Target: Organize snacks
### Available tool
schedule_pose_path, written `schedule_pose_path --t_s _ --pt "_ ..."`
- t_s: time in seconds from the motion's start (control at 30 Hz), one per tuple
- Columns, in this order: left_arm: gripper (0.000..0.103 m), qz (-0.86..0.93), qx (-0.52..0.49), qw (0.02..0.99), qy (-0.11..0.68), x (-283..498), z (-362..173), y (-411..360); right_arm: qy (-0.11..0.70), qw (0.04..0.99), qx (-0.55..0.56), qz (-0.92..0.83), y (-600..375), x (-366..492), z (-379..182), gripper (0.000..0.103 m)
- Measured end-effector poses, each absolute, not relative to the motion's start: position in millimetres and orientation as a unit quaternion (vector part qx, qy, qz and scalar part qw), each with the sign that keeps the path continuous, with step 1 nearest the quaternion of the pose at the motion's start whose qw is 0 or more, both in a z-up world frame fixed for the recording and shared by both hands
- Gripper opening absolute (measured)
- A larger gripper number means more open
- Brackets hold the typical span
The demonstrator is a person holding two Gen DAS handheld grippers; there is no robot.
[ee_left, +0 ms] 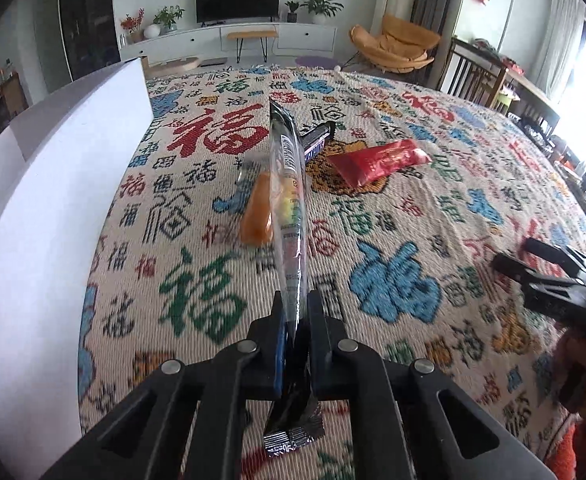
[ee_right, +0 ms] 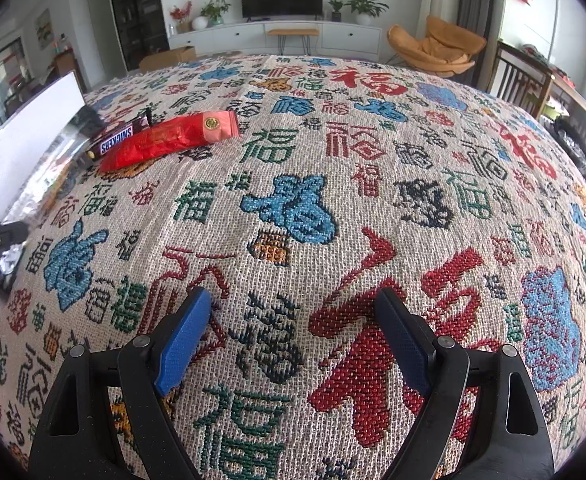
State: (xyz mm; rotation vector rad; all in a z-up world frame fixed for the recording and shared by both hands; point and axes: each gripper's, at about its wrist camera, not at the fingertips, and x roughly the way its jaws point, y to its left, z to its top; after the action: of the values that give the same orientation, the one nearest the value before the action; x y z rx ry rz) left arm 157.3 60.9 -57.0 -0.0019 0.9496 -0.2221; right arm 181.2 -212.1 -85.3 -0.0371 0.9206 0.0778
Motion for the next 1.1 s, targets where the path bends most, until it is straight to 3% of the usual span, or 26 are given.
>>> schedule_pose_path --t_s 0.13,0.27,0.37,0.43,0.47,0.93,1.1 --pt "0.008 -0.077 -0.019 0.894 0.442 100 -58 84 0.444 0.895 -0.018 0.037 -212 181 -85 0.087" --pt "0.009 -0.03 -0.045 0.89 0.453 103 -76 111 0.444 0.895 -0.018 0.038 -212 181 -85 0.087" --pt "0.034 -0.022 -0.049 0.888 0.457 118 -83 119 0.444 0.895 -0.018 0.038 -212 181 -85 0.087" --pt "0.082 -0.012 -0.044 0.888 0.459 128 -87 120 0.444 0.895 -0.017 0.038 -212 181 -85 0.087" --pt "0.085 -0.008 -0.046 0.89 0.453 131 -89 121 0.444 0.895 -0.017 0.038 -212 181 -85 0.087" --pt "0.102 0.009 -0.009 0.891 0.455 150 -104 114 0.444 0.895 -0.017 0.038 -212 181 -85 0.087" --pt "0.103 0.007 -0.008 0.89 0.456 151 -104 113 0.444 0.895 -0.017 0.038 -212 181 -85 0.087"
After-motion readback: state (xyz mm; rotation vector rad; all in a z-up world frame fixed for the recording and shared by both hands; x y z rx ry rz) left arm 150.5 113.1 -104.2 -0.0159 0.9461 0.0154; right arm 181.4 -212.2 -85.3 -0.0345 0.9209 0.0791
